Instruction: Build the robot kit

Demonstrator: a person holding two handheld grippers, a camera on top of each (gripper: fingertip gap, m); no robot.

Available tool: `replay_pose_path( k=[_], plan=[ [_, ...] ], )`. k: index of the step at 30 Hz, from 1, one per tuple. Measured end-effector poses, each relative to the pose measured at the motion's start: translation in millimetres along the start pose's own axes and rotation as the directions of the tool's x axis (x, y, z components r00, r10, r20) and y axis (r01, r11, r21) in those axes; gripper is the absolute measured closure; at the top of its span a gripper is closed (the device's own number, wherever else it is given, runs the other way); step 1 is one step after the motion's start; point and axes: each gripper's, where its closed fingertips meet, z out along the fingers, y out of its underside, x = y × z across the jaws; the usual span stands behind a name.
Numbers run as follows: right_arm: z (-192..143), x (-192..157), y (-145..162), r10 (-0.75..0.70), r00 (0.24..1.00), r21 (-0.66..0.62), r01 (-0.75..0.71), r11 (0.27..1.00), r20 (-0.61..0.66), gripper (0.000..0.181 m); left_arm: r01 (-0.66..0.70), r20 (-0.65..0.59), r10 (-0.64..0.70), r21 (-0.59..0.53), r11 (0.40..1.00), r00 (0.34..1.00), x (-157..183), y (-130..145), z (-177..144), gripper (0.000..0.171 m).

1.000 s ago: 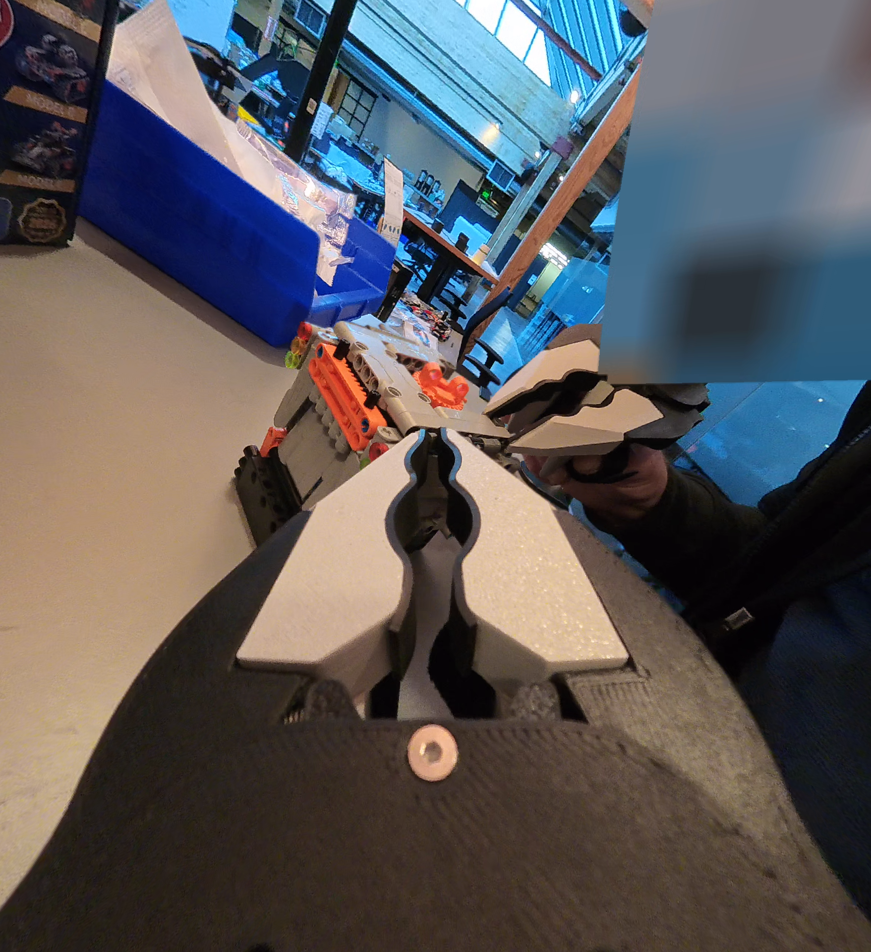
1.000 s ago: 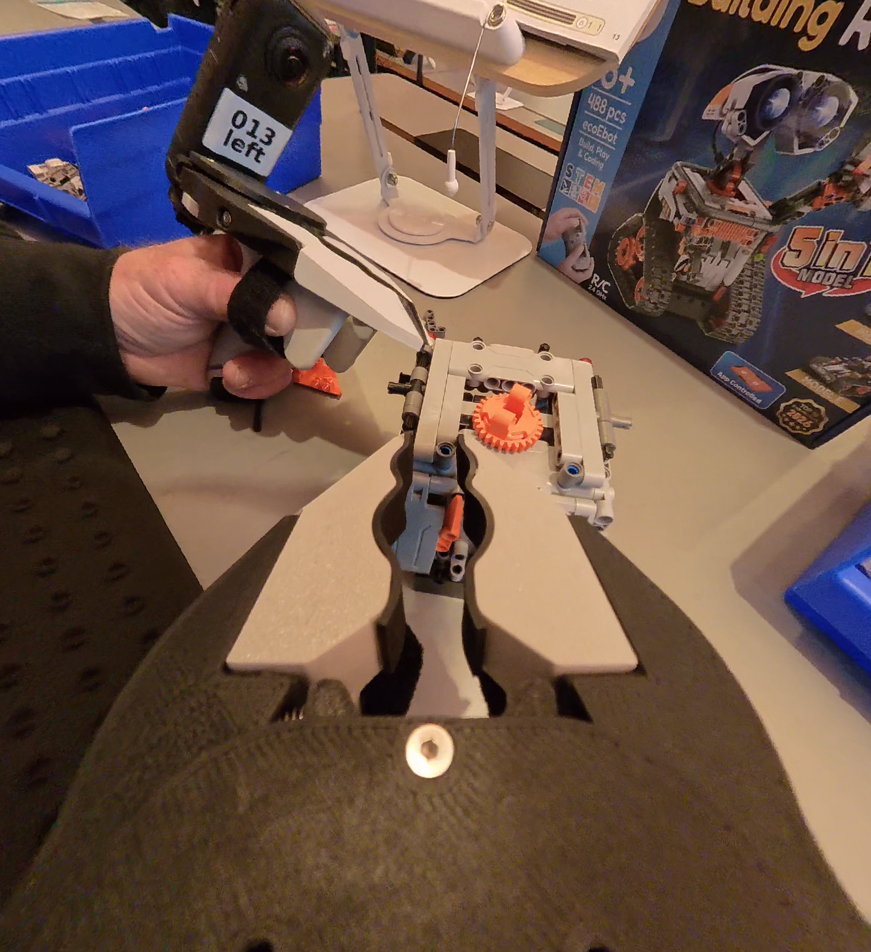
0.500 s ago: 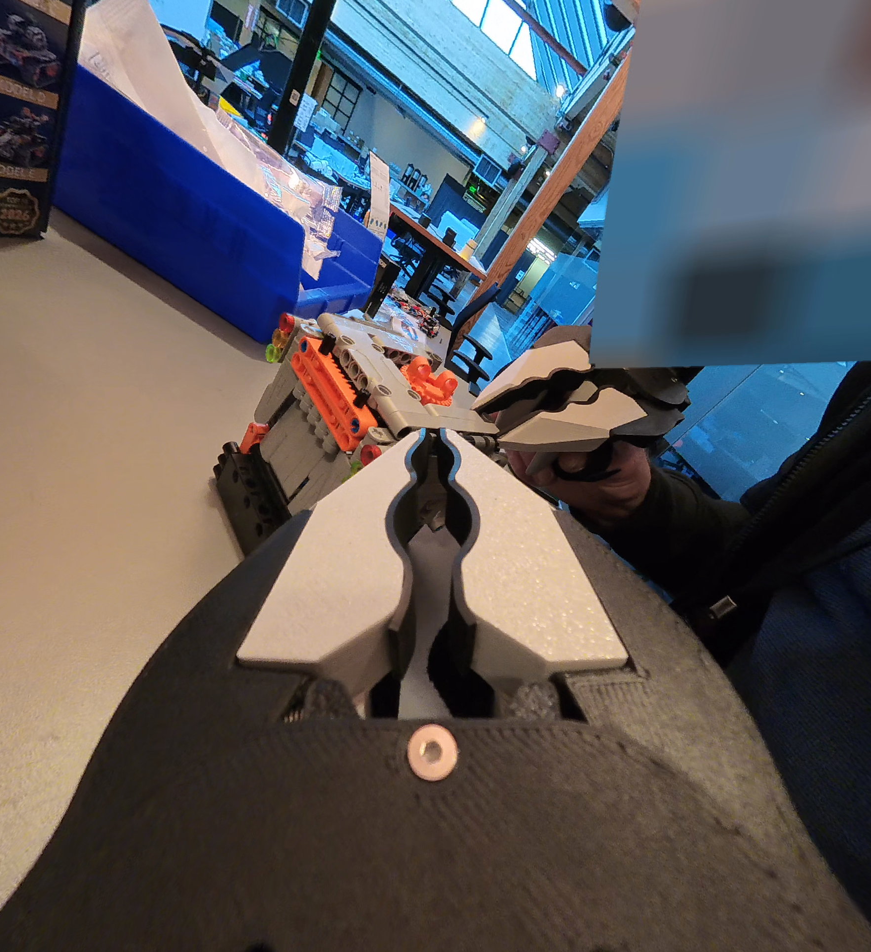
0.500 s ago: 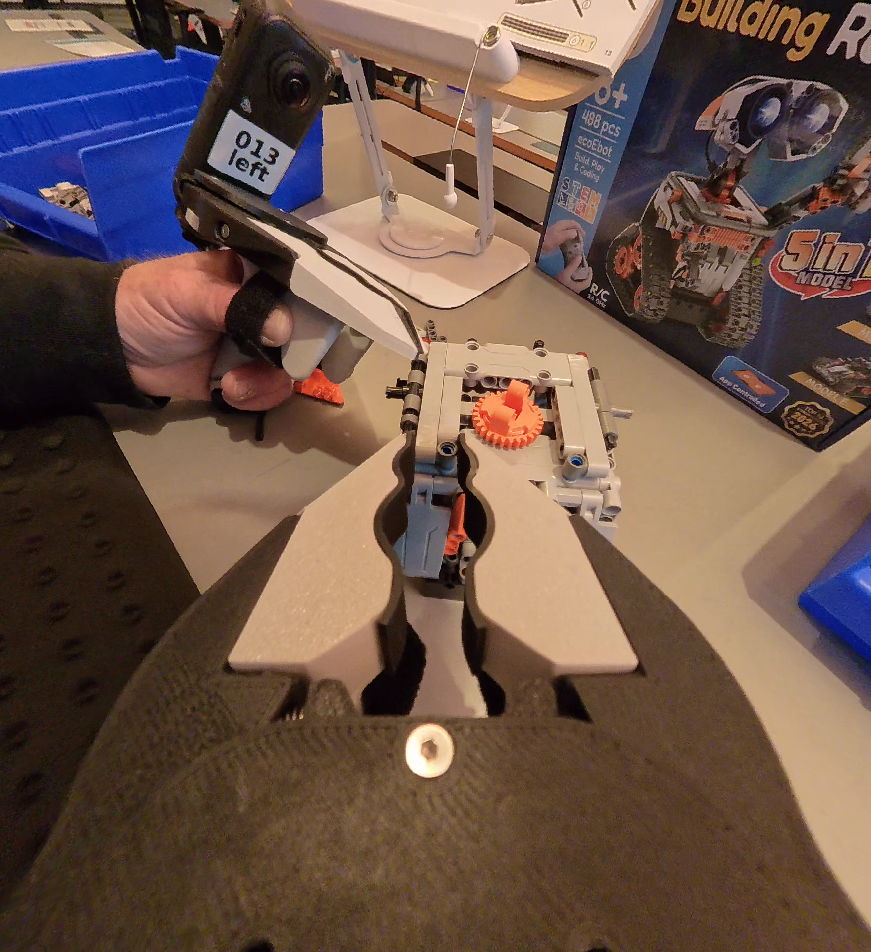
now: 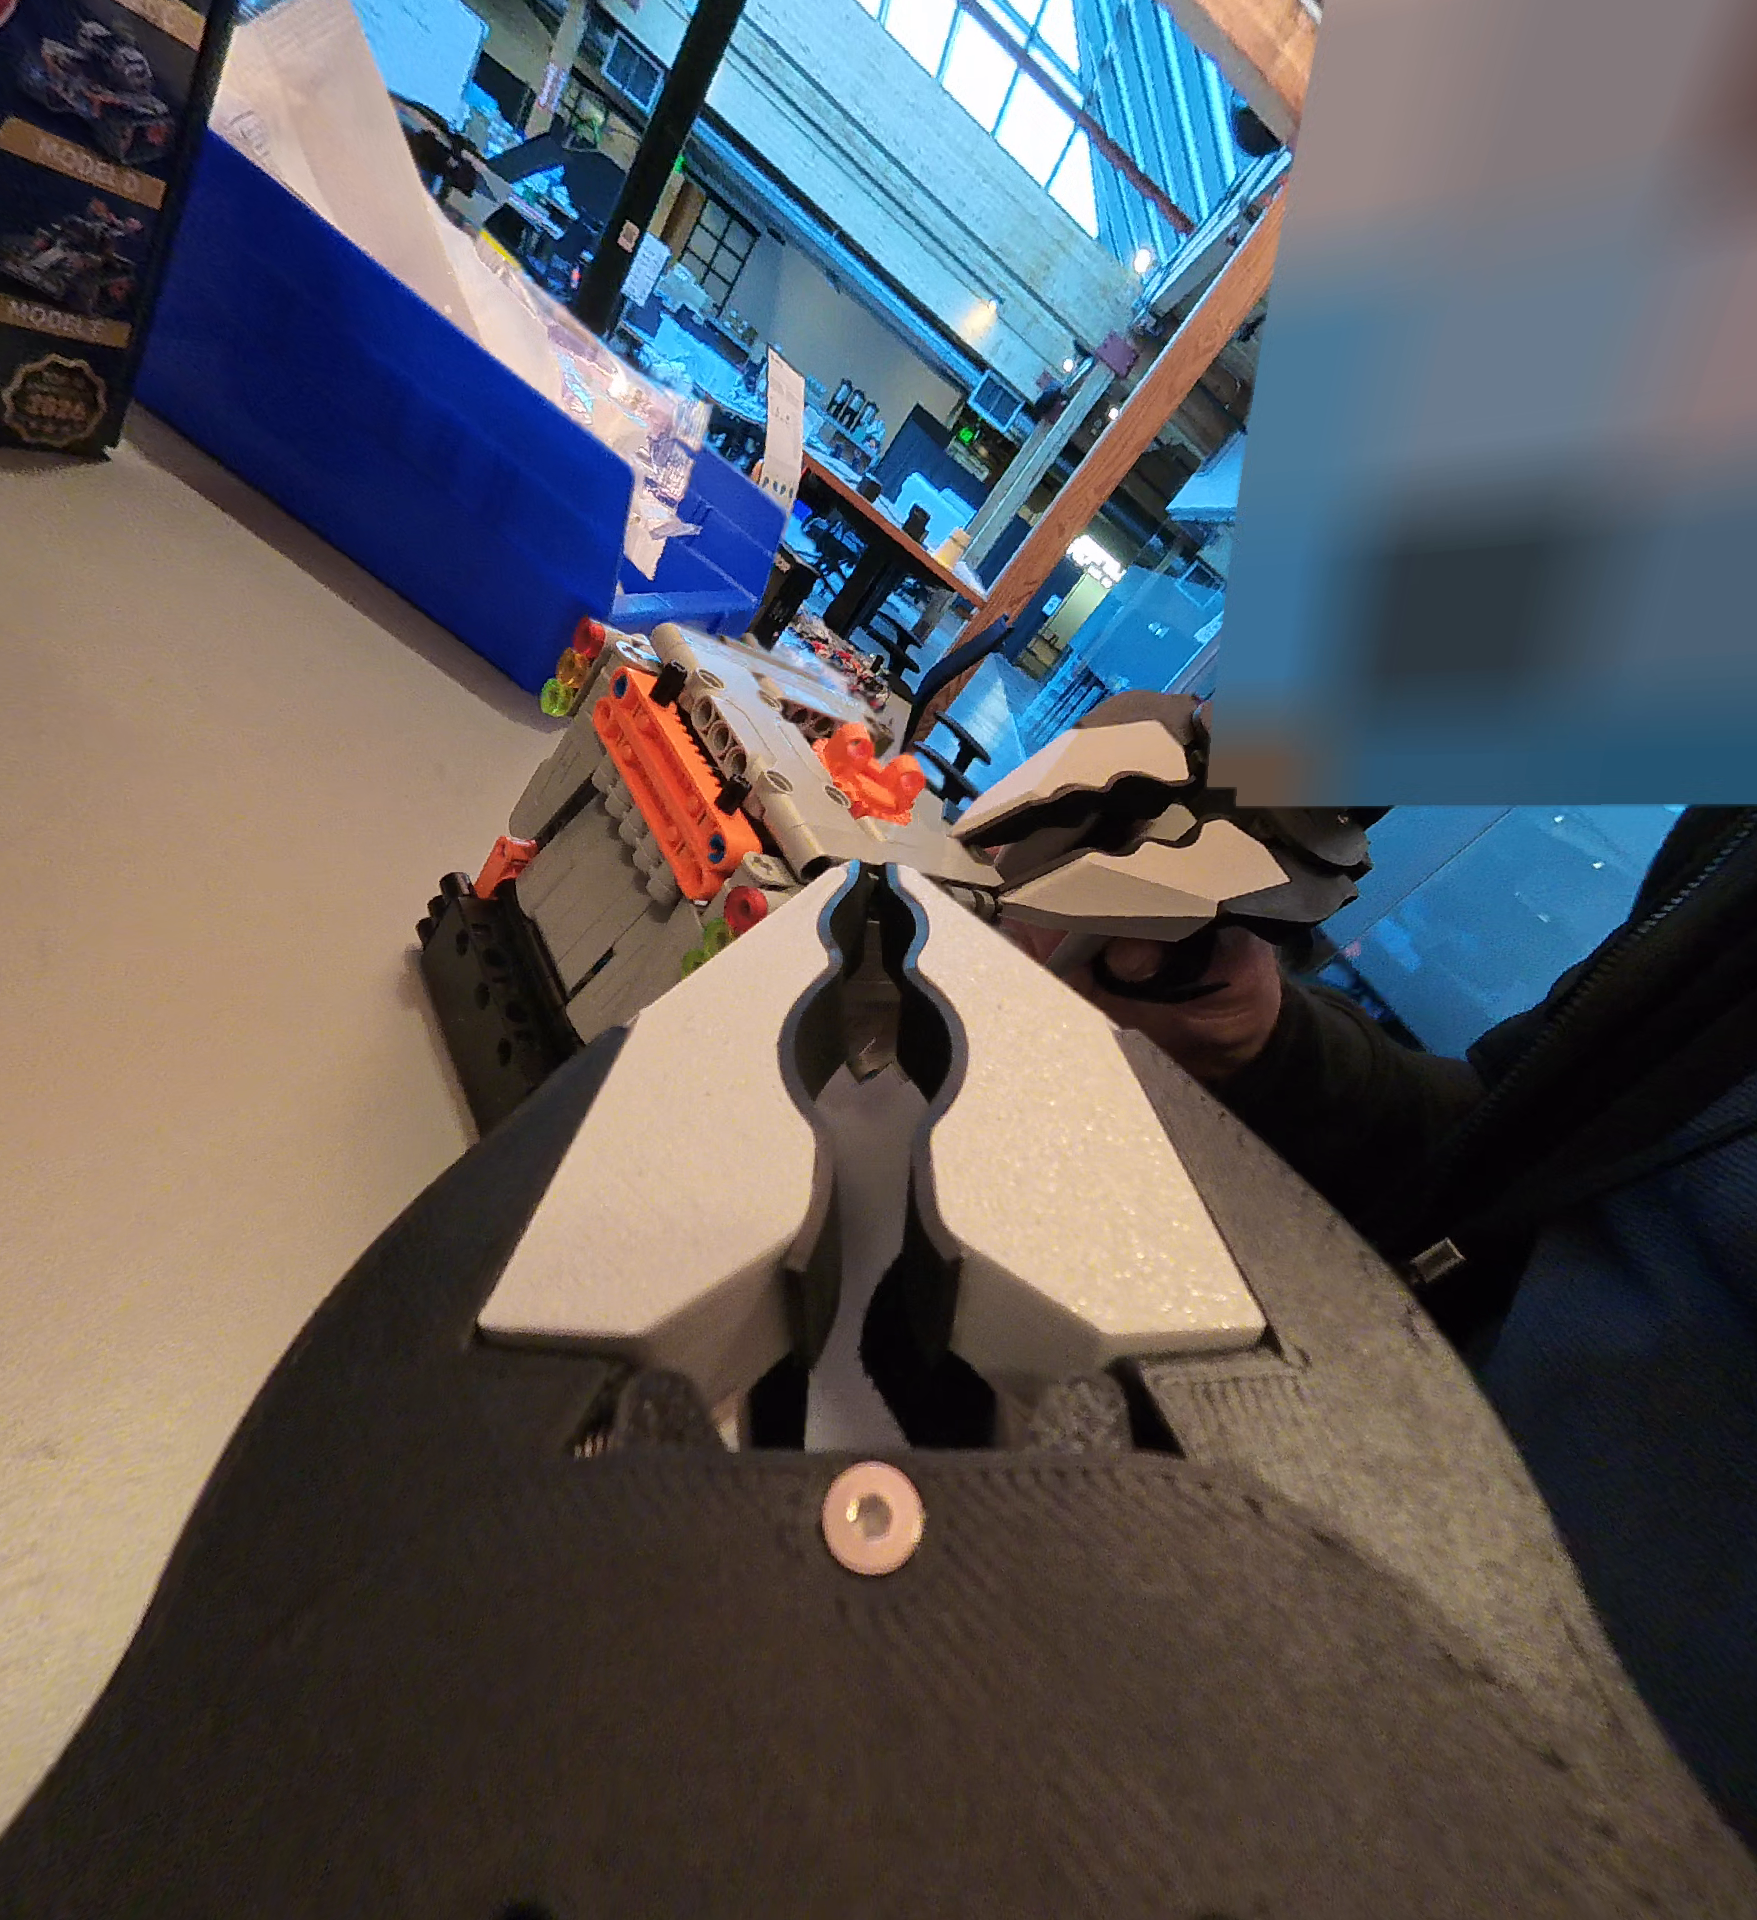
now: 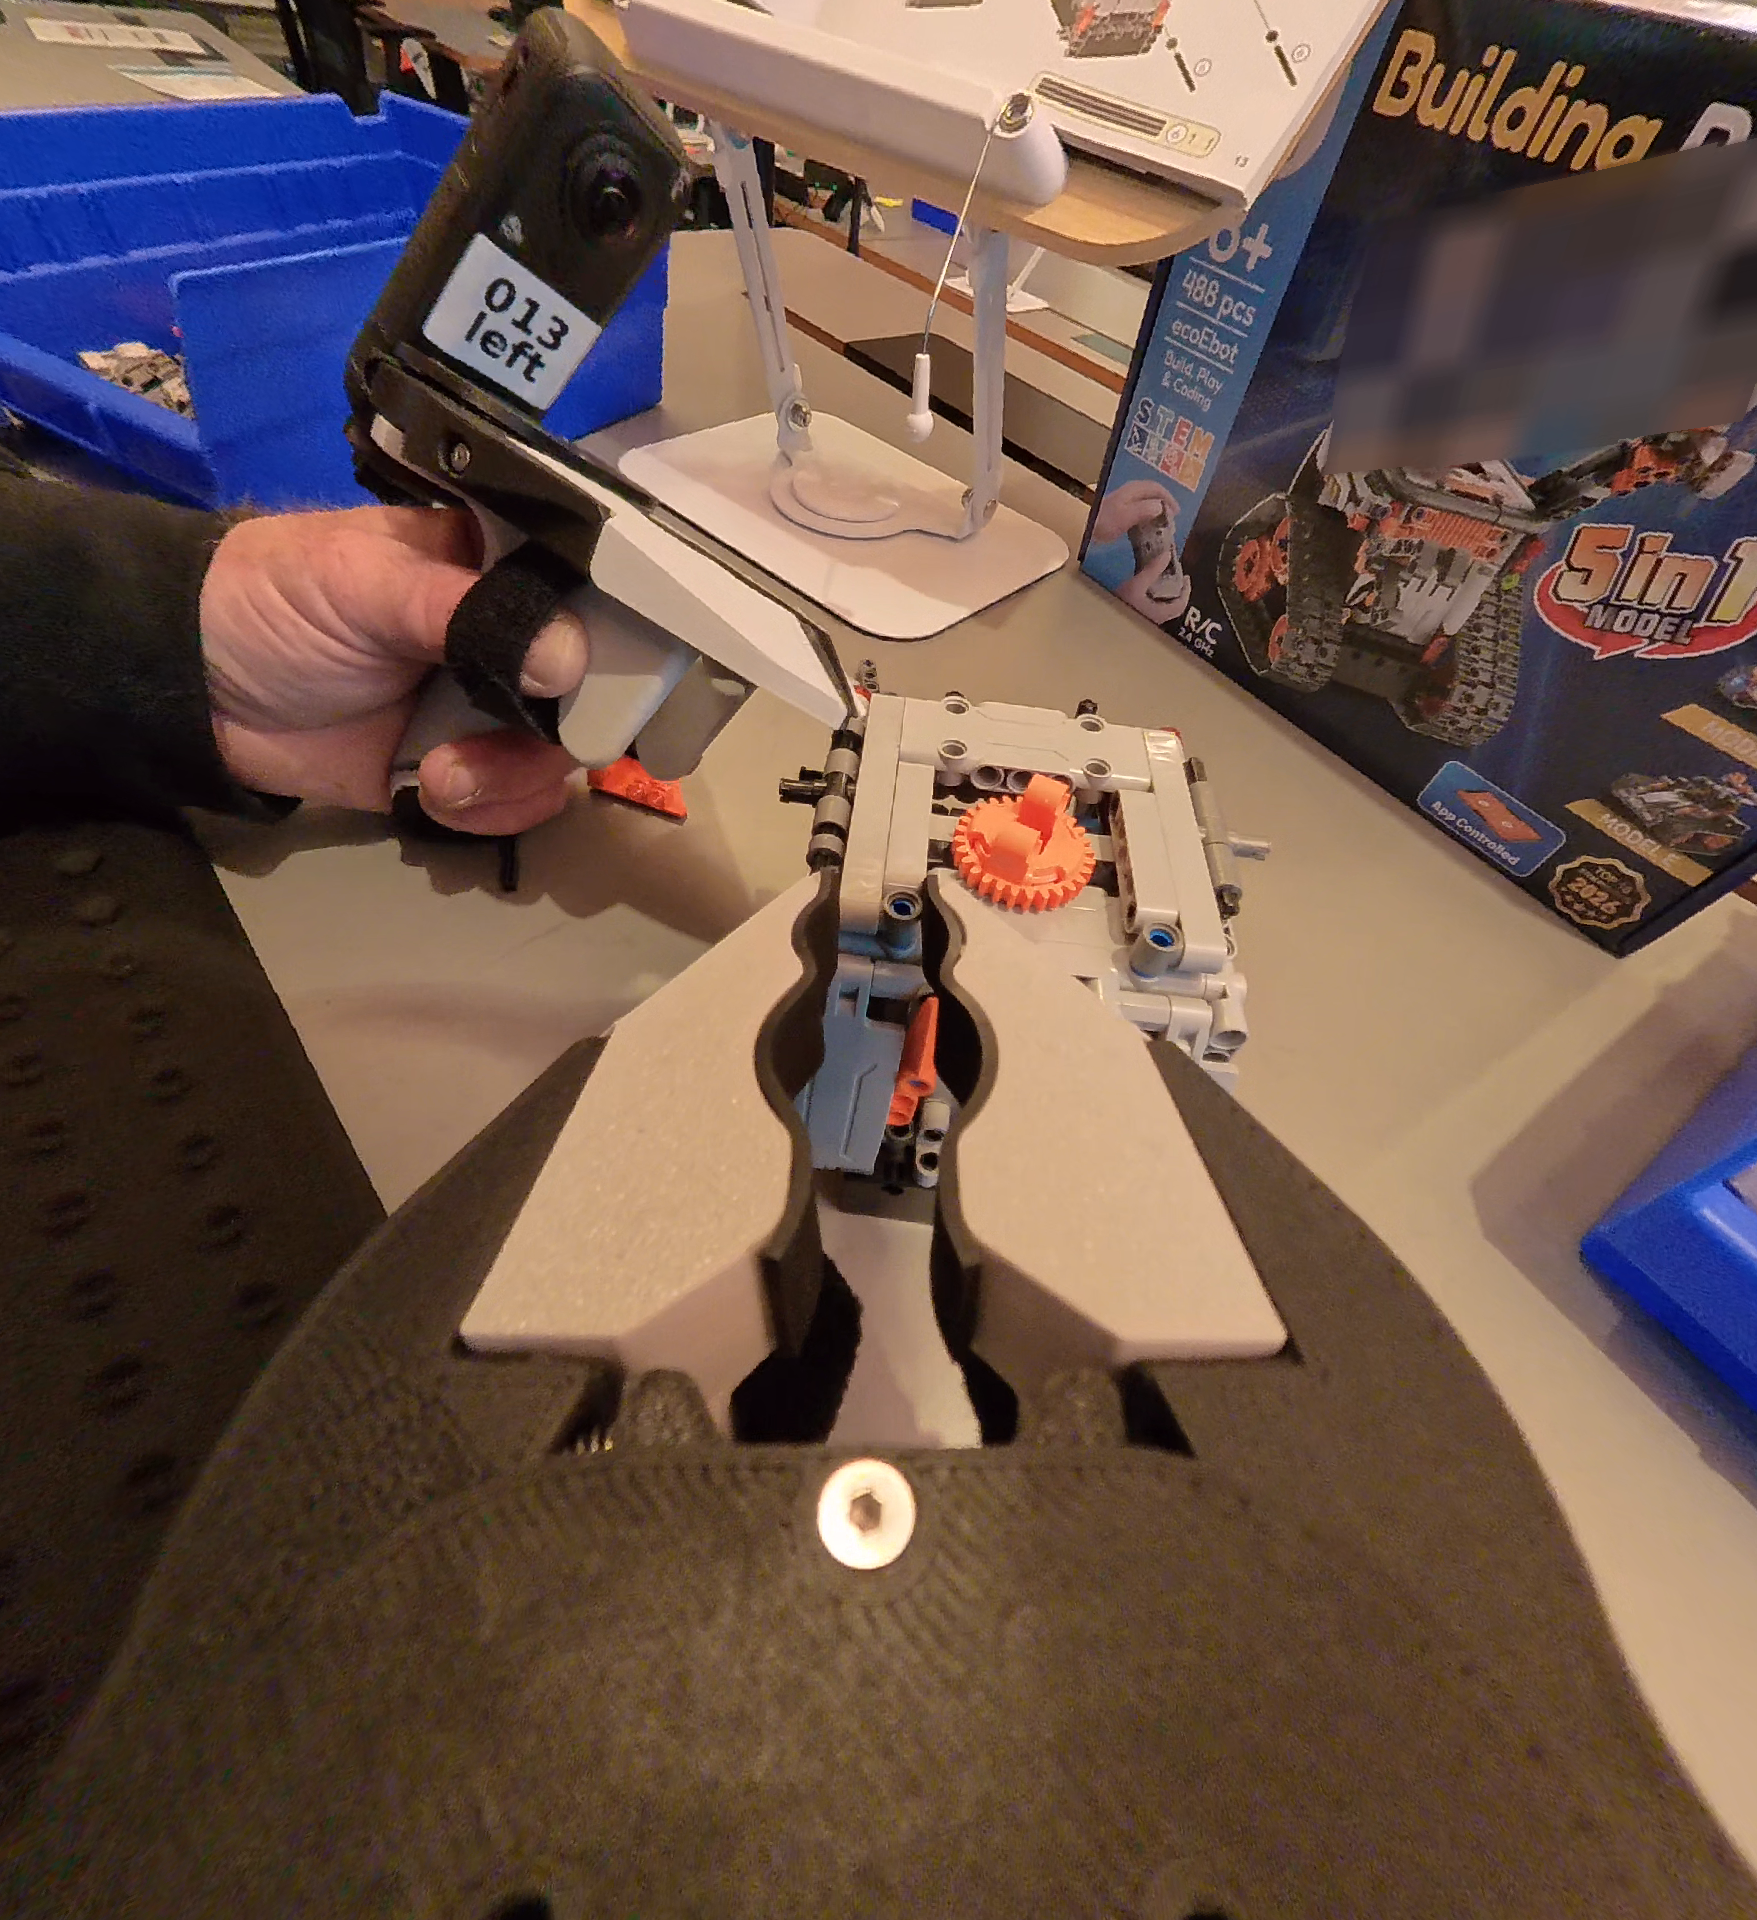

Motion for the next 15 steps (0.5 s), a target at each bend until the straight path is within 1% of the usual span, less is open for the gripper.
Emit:
replay_pose_path(
  k=[4,6,9,15],
  plan=[
    [-0.1,-0.4,-0.1,-0.003,1.0,0.003,0.003,1.0,0.0,0.169,-0.036,0.029,0.037,-0.039,0.999,0.999,0.8,0.8,-1.3,0.171],
    [-0.2,0.4,-0.1,-0.001,1.0,0.003,0.001,1.0,-0.005,0.169,-0.09,0.049,0.093,-0.069,0.994,0.994,0.3,1.2,-0.6,0.171],
    [-0.2,0.9,-0.2,0.004,1.0,0.008,-0.004,1.0,-0.003,0.169,-0.124,0.045,0.129,-0.106,0.987,0.991,0.9,1.9,-1.4,0.169],
    [0.0,0.4,-0.3,0.001,1.0,0.012,-0.001,1.0,-0.001,0.169,-0.179,0.07,0.19,-0.139,0.974,0.979,1.5,3.3,-1.6,0.166]
  ],
)
